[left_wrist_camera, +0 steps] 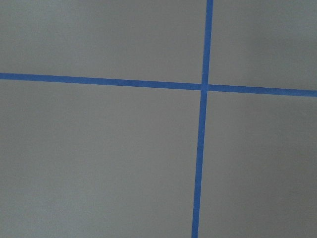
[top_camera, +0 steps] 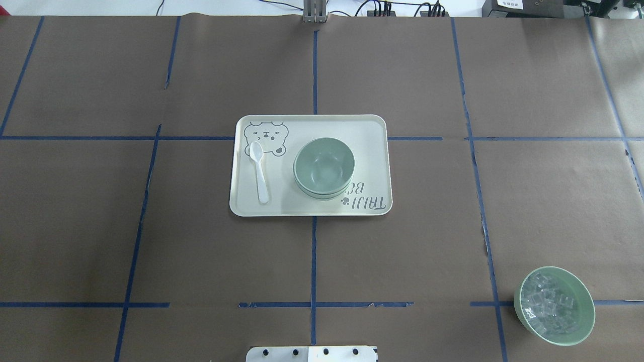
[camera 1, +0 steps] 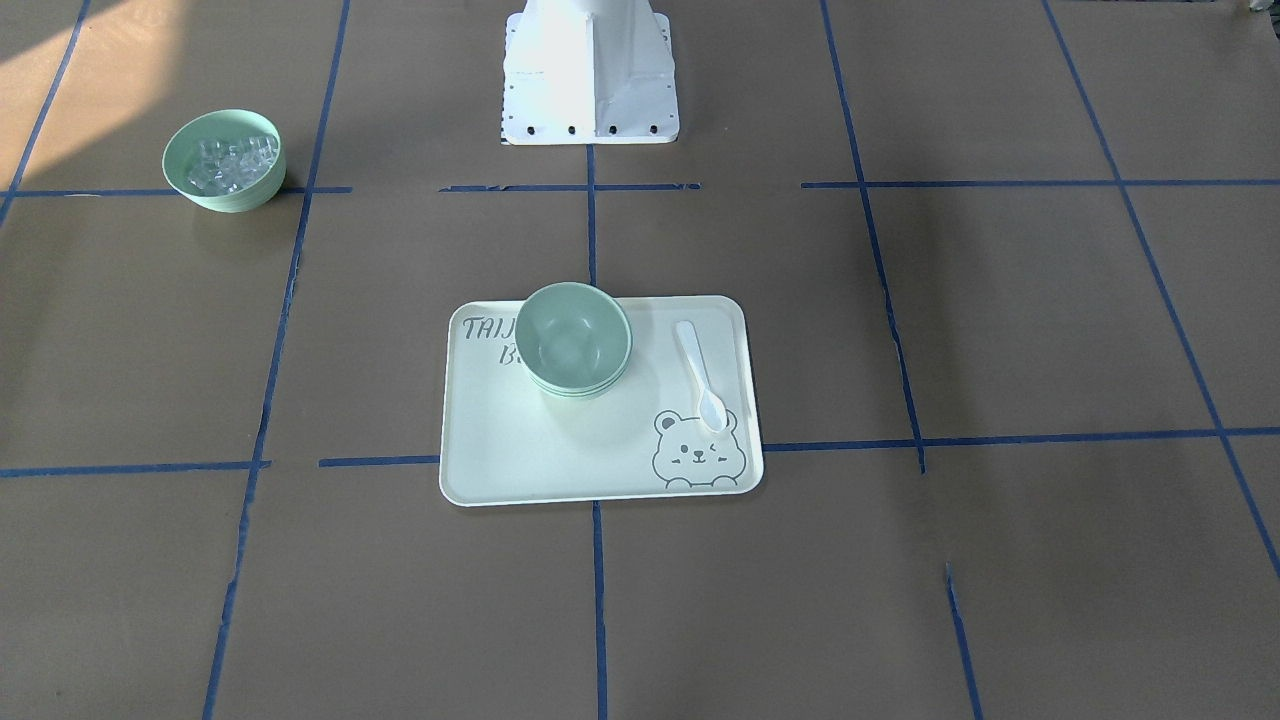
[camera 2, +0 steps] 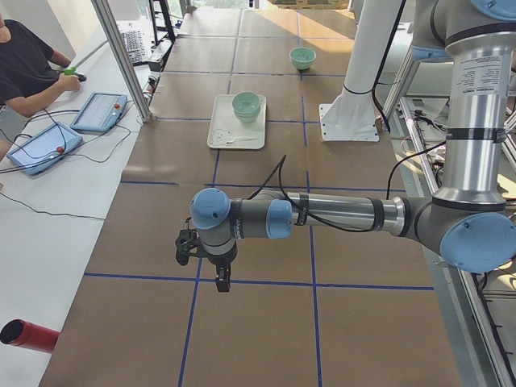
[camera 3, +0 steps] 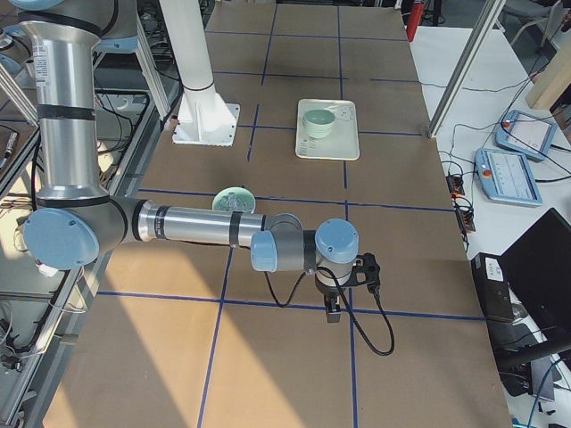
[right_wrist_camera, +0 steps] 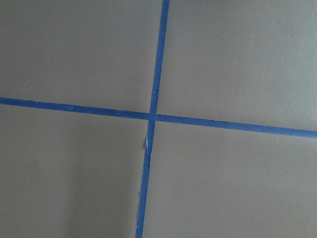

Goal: Stack green bowls together

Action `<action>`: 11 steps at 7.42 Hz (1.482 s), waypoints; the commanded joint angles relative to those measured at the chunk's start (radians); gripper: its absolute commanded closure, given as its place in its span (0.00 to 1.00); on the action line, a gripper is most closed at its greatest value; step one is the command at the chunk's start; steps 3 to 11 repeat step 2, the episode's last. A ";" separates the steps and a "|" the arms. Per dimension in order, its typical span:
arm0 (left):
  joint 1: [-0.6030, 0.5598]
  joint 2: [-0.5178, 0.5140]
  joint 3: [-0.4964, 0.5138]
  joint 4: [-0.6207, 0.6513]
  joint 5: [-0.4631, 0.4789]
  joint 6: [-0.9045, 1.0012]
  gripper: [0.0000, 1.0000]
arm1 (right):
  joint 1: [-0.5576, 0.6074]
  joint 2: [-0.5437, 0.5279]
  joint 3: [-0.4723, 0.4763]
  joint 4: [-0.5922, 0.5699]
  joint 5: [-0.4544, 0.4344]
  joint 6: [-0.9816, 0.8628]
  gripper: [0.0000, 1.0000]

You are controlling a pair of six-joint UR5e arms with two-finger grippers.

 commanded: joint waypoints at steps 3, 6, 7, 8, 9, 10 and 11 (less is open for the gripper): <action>0.000 0.000 0.000 0.000 0.000 0.002 0.00 | 0.000 0.000 0.002 0.000 0.000 0.000 0.00; 0.000 0.000 0.000 0.000 0.000 0.002 0.00 | 0.000 0.000 0.002 0.000 0.000 0.000 0.00; 0.000 0.000 0.000 0.000 0.000 0.002 0.00 | 0.000 0.000 0.002 0.000 0.000 0.000 0.00; 0.000 0.000 0.000 0.000 0.000 0.002 0.00 | 0.000 0.000 0.002 0.000 0.000 0.000 0.00; 0.000 0.000 0.000 0.000 0.000 0.002 0.00 | 0.000 0.000 0.002 0.000 0.000 0.000 0.00; 0.000 0.000 0.000 0.000 0.000 0.002 0.00 | 0.000 0.000 0.002 0.000 0.000 0.000 0.00; 0.000 0.000 0.000 0.000 0.000 0.002 0.00 | 0.000 0.000 0.002 0.000 0.000 0.000 0.00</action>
